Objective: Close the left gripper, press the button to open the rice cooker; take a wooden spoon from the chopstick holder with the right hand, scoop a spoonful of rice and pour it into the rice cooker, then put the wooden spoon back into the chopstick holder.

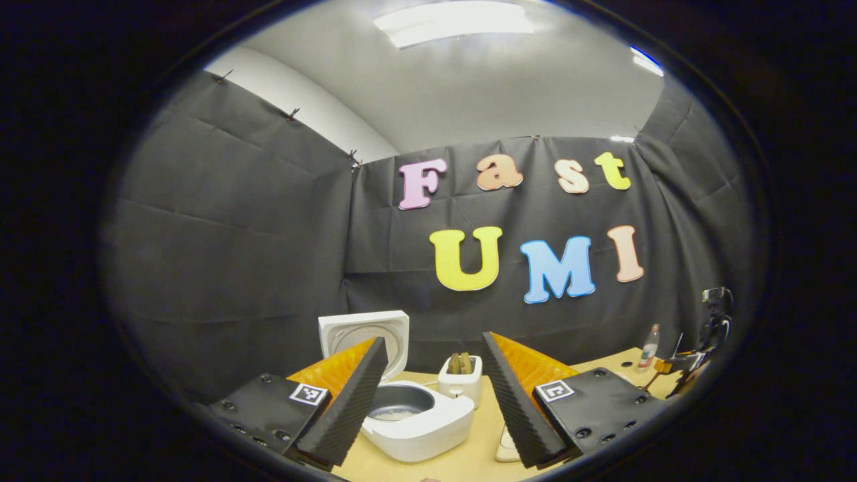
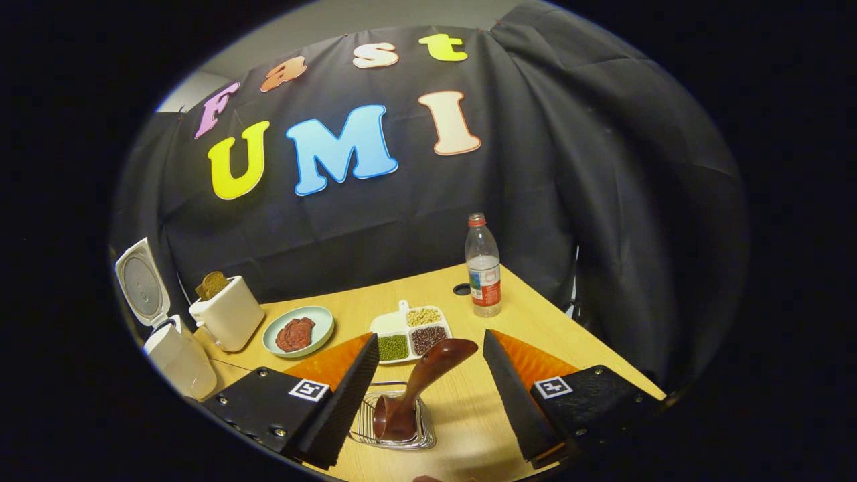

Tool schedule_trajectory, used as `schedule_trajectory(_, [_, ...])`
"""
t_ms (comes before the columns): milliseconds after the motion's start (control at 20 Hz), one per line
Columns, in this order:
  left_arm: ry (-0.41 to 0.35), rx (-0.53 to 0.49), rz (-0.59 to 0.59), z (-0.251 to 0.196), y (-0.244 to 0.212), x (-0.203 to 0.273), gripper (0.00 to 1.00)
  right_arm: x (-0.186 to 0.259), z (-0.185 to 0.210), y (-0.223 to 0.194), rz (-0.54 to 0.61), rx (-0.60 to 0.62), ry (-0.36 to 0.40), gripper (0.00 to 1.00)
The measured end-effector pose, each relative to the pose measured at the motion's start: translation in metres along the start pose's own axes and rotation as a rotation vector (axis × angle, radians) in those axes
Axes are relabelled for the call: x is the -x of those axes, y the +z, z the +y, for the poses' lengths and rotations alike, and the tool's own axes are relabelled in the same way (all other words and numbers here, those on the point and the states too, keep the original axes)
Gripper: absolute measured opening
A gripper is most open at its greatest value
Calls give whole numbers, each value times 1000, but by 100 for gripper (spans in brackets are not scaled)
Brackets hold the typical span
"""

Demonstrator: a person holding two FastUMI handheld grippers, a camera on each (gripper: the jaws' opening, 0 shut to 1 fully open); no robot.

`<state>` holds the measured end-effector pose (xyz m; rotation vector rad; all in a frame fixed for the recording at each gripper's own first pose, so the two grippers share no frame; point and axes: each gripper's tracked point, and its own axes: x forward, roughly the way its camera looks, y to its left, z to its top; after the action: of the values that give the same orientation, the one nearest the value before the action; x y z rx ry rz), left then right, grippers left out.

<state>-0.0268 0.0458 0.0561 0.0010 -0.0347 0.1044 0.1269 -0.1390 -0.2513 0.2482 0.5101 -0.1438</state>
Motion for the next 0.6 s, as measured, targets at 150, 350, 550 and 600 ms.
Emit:
schedule_trajectory(150, [16,-19,2,-1,1,6,94,-10,6,-22,64,-34,33,95])
schedule_trajectory(350, [33,-15,7,-4,1,15,94,-17,17,-54,156,-56,81,67])
schedule_trajectory(550, [38,-3,38,-13,-15,24,97,-22,25,-68,214,-70,121,52])
schedule_trajectory(600, [37,-5,48,-14,-19,25,97,-20,25,-64,211,-75,128,36])
